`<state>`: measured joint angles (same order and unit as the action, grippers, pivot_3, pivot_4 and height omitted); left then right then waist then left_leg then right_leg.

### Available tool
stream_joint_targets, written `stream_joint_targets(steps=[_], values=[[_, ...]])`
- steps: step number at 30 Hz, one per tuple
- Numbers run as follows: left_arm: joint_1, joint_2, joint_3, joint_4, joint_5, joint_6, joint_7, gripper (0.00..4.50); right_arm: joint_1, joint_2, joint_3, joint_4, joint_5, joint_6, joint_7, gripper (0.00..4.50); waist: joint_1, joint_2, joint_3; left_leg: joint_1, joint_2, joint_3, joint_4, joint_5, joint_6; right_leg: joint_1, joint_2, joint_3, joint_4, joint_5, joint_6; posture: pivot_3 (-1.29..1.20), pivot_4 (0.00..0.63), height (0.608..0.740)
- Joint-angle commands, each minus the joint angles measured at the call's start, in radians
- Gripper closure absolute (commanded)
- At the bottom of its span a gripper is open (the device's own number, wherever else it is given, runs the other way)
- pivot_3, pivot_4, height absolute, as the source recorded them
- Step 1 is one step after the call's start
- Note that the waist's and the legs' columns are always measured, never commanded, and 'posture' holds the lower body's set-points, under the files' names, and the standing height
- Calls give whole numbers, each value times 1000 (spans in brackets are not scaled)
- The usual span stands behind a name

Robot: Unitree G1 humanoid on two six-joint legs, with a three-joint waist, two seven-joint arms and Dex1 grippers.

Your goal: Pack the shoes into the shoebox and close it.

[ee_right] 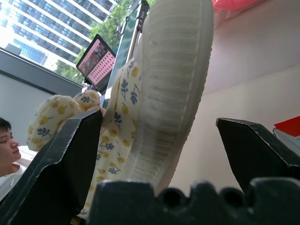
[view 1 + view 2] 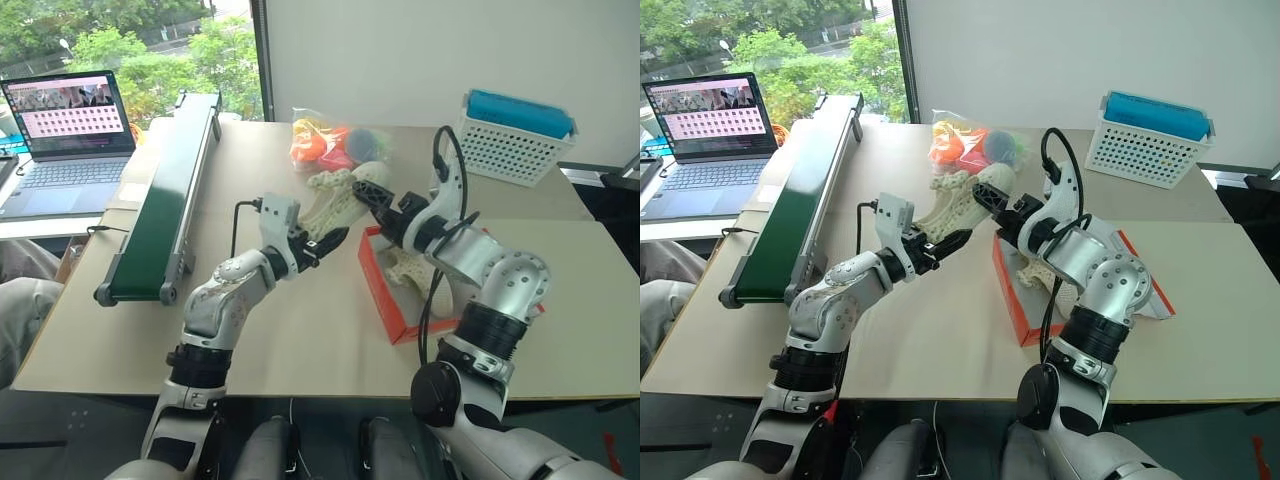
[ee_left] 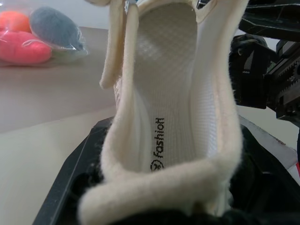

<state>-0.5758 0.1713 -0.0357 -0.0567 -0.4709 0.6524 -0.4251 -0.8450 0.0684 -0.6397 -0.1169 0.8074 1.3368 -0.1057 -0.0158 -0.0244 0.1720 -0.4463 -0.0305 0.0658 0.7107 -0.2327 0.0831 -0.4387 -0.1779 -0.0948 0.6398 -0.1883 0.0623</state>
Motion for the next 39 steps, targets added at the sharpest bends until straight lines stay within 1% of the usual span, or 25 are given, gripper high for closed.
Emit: stream_joint_targets(steps=[1, 3, 4, 7, 9, 10, 13, 16, 18, 20, 21, 22, 23, 24, 27, 29, 30, 33, 35, 36, 38, 39], values=[[-27, -8, 7, -33, -1, -28, -11, 1750, -1, 8, -15, -20, 45, -41, -26, 249, 0, 0, 0, 0, 0, 0, 0, 0, 0, 0, 0, 0, 0, 0, 0, 0, 150, 699], [-18, -8, 5, -40, 1, -27, -11, 1759, -2, 10, -18, -25, 63, -51, -34, 708, 0, 0, 0, 0, 0, 0, 0, 0, 0, 0, 0, 0, 0, 0, 0, 0, 150, 699], [-16, -8, 4, -41, 1, -27, -10, 1759, -3, 9, -18, -24, 74, -54, -40, 1157, 0, 0, 0, 0, 0, 0, 0, 0, 0, 0, 0, 0, 0, 0, 0, 0, 150, 699], [-15, -8, 3, -44, 2, -25, -9, 1759, -7, 10, -16, -19, 104, -62, -58, 2087, -1, 0, 0, 0, 0, 0, 0, 0, 0, 0, 0, 0, 0, 0, 0, 0, 150, 699], [-15, -7, 1, -42, 5, -27, -10, 1759, -11, 11, -9, -12, 115, -66, -65, 2873, -1, 0, 0, 0, 0, 0, 0, 0, 0, 0, 0, 0, 0, 0, 0, 0, 150, 699], [-15, -5, -1, -43, 7, -26, -10, 1759, -11, 12, -5, -12, 122, -66, -68, 3080, -1, 0, 0, 0, 0, 0, 0, 0, 0, 0, 0, 0, 0, 0, 0, 0, 150, 699], [-14, 6, -17, -45, 25, -30, -16, 1759, -14, 20, -7, -5, 160, -74, -80, 3080, -1, 0, 0, 0, 0, 0, 0, 0, 0, 0, 0, 0, 0, 0, 0, 0, 150, 699], [-7, 35, -77, -47, 105, -62, -12, 1759, -16, 36, -18, -4, 194, -94, -109, 3080, -1, 0, 0, 0, 0, 0, 0, 0, 0, 0, 0, 0, 0, 0, 0, 0, 150, 699], [0, 32, -83, -45, 109, -77, -22, 1759, -13, 38, -14, -4, 205, -111, -125, 3080, 0, 0, 0, 0, 0, 0, 0, 0, 0, 0, 0, 0, 0, 0, 0, 0, 150, 699], [18, 34, -84, -64, 97, -96, -51, 915, -9, 39, -6, -11, 195, -153, -148, 3155, 0, 0, 0, 0, 0, 0, 0, 0, 0, 0, 0, 0, 0, 0, 0, 0, 150, 699], [24, 39, -93, -72, 103, -105, -61, 595, -9, 37, -4, -12, 189, -177, -157, 3155, -1, 0, 0, 0, 0, 0, 0, 0, 0, 0, 0, 0, 0, 0, 0, 0, 150, 699], [29, 44, -102, -77, 112, -113, -66, 180, -8, 33, -1, -12, 187, -197, -164, 3155, 0, 1, 0, 0, 0, 0, 0, 0, 0, 0, 0, 0, 0, 0, 0, 0, 150, 699], [35, 48, -110, -84, 118, -119, -73, 43, -8, 21, 0, -9, 181, -217, -169, 3155, 0, 1, 0, 0, 0, 0, 0, 0, 0, 0, 0, 0, 0, 0, 0, 0, 150, 699], [42, 49, -112, -90, 117, -115, -79, 43, -8, 4, 3, -7, 176, -232, -172, 3155, 0, 1, 0, 0, 0, 0, 0, 0, 0, 0, 0, 0, 0, 0, 0, 0, 150, 699], [72, 59, -108, -102, 112, -111, -96, 43, -18, -114, 13, 4, 140, -252, -158, 3155, 2, 2, 1, 0, 0, 0, 0, 0, 0, 0, 0, 0, 0, -1, 0, 0, 150, 699], [90, 75, -117, -108, 122, -115, -116, 43, -28, -206, 22, 16, 135, -234, -138, 3155, 4, 2, 1, 0, 0, 0, 0, 0, 0, 0, 0, 0, 0, -1, 0, 0, 150, 699], [99, 84, -124, -110, 129, -119, -125, 43, -29, -269, 44, 20, 123, -214, -115, 3155, 4, 2, 1, 0, 0, 0, 0, 0, 1, 0, 0, 0, -1, -1, 0, 0, 150, 699], [118, 119, -161, -109, 159, -146, -166, 43, -37, -461, 137, 43, 108, -90, -29, 3155, 3, 6, 3, -1, 0, 1, 0, -1, 2, 0, 0, 0, -1, -1, 0, 0, 150, 699], [134, 140, -183, -115, 164, -187, -220, 43, -49, -599, 241, 64, 105, 34, 56, 3155, 0, 7, 4, -1, 1, 1, 0, -1, 2, 0, 0, 0, -1, -2, -1, 0, 150, 699], [139, 144, -187, -117, 162, -202, -237, 43, -51, -646, 281, 70, 100, 66, 91, 3155, -2, 8, 4, -1, 1, 2, 0, -2, 3, -1, 0, 1, -1, -2, -1, 0, 150, 699], [145, 154, -196, -113, 163, -235, -273, 43, -59, -699, 330, 91, 99, 110, 146, 3155, -6, 8, 4, 0, 2, 2, 0, -5, 9, 0, 0, 1, -2, -2, -2, 0, 150, 699], [150, 168, -209, -105, 169, -257, -306, 43, -57, -740, 380, 104, 82, 125, 187, 3155, -6, 8, 4, 0, 4, 2, 0, -6, 10, 0, 0, 1, -8, -2, -2, 0, 150, 699]])
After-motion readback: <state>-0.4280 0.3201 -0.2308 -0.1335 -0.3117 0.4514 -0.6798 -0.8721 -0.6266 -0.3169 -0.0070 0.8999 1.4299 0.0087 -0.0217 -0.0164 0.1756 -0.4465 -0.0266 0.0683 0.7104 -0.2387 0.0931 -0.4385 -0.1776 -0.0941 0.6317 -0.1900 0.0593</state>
